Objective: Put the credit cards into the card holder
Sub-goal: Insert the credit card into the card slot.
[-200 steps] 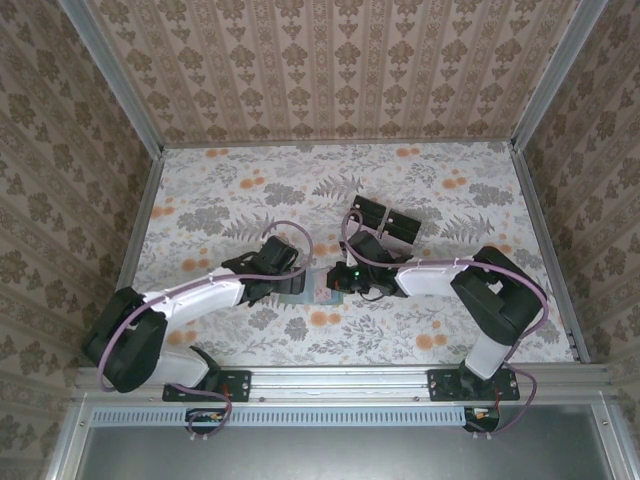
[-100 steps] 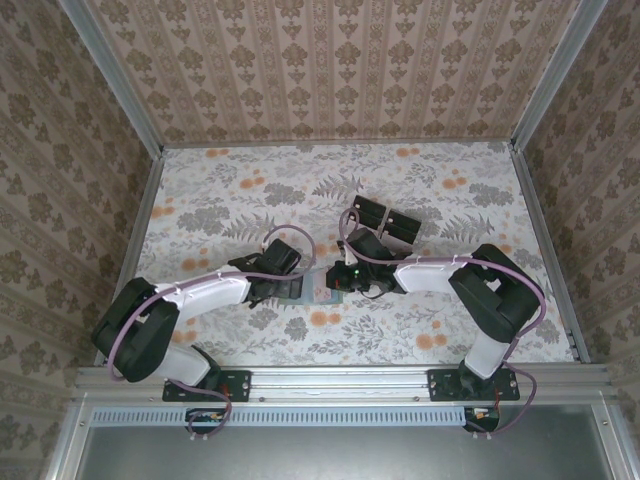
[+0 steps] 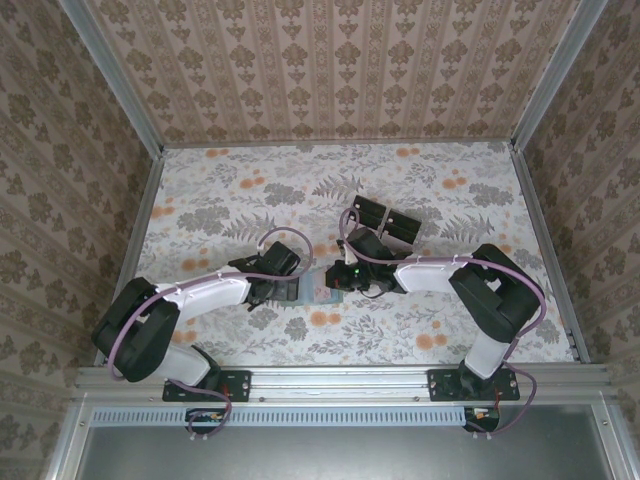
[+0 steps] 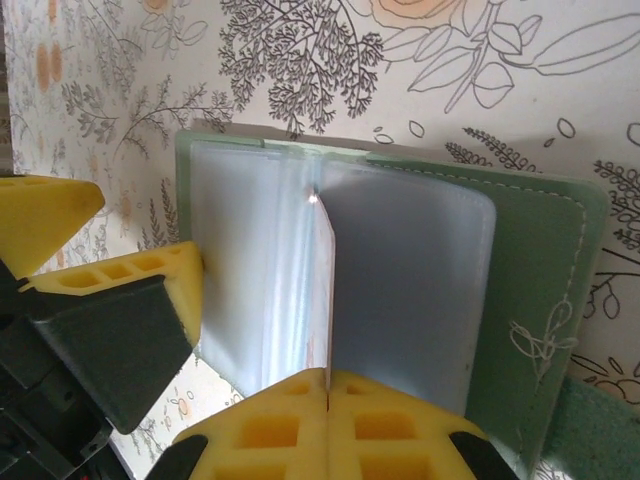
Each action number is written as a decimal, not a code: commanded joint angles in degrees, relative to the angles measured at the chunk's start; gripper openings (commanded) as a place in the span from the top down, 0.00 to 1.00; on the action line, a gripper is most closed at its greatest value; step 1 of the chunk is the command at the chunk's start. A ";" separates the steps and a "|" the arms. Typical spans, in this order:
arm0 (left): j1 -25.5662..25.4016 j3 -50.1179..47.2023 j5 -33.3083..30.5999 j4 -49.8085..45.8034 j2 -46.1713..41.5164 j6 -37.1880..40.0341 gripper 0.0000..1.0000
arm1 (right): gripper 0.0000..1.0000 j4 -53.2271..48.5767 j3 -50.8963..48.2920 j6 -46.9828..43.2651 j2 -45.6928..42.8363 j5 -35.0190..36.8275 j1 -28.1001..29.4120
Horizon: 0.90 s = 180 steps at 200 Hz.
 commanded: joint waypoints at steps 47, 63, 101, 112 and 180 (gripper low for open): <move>0.29 -2.23 -1.86 -2.26 1.26 -1.01 0.00 | 1.00 9.36 -3.96 2.16 -6.49 1.90 -0.42; 0.29 -2.26 -1.97 -2.35 1.30 -1.01 0.00 | 1.00 12.96 -5.48 2.89 -6.86 3.07 -0.42; 0.33 -2.13 -2.18 -2.48 1.54 -0.78 0.00 | 1.00 21.11 -8.93 3.81 -6.28 4.90 -0.33; 0.33 -2.16 -2.15 -2.60 1.76 -0.71 0.00 | 1.00 24.10 -10.09 4.02 -5.60 5.04 -0.33; 0.32 -1.57 -2.15 -3.06 2.59 -0.48 0.00 | 1.00 41.44 -15.00 8.06 0.70 4.86 0.19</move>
